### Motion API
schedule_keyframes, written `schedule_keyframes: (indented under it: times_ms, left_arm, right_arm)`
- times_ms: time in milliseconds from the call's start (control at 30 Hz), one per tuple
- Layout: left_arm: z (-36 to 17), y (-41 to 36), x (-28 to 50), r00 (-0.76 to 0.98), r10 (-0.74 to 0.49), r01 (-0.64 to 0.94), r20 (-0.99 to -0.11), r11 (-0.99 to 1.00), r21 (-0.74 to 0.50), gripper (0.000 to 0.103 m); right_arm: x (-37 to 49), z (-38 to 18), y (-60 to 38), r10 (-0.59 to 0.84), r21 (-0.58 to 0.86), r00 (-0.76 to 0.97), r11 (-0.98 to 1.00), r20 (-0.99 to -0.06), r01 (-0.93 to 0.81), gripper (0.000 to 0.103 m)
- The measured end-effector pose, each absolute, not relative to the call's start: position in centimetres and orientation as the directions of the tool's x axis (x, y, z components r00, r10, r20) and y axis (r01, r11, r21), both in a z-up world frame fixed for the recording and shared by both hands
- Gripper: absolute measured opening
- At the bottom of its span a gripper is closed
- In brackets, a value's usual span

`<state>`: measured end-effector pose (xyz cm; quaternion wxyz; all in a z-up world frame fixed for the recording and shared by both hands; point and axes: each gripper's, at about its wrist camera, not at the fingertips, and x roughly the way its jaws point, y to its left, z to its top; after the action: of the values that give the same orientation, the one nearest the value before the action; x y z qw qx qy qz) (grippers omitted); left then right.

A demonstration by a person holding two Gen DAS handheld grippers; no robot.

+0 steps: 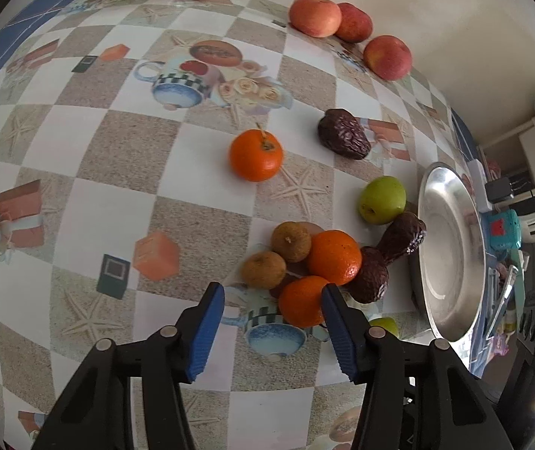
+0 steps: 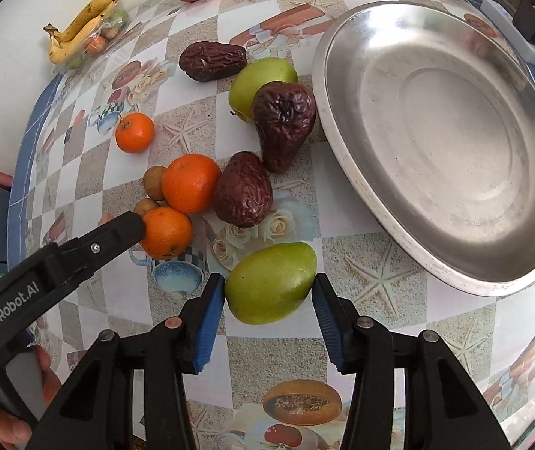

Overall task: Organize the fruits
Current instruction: 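Close the left gripper on an orange while the right gripper lifts the green pear, then carry the pear and orange over the steel bowl and open both grippers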

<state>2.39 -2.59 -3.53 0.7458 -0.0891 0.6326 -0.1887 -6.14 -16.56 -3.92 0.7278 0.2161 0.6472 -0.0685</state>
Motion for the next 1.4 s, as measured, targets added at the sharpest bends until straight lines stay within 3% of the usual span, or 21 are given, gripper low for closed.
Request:
schedule_keyframes:
  times_ms: [133,367,867,1133,1400]
  left_arm:
    - [-4.2,-3.2,2.1,0.080,-0.427,0.167,-0.901,0.897,-0.410,0.056]
    - [-4.5,-4.4,1.1,0.018,-0.474,0.183,-0.881,0.867,-0.463,0.036]
    - [-2.4,-1.5,1.3,0.107,-0.485,0.119,-0.868,0.873,-0.473,0.033]
    - [0.5,-1.9,1.2,0.211,-0.478,0.197,-0.853,0.875,-0.442,0.033]
    - [0.8,-4.5,1.1,0.223,-0.457,0.275,-0.861,0.877,-0.394,0.033]
  right_arm:
    - [-6.3,-3.9,-16.6,0.179,0.223,0.150,0.900,-0.972,0.375,0.050]
    - [-6.1,-3.9,-16.6,0.181,0.225,0.149,0.900,-0.972,0.374,0.050]
    - [-6.1,-2.9,-16.7,0.166,0.227,0.191,0.901,-0.968,0.369,0.050]
    - [-6.6,0.2,-17.8,0.113,0.239,0.317,0.888,-0.942,0.393,0.050]
    - [-7.2,0.9,-21.6,-0.011,0.172,0.331,0.838,-0.943,0.518,0.050]
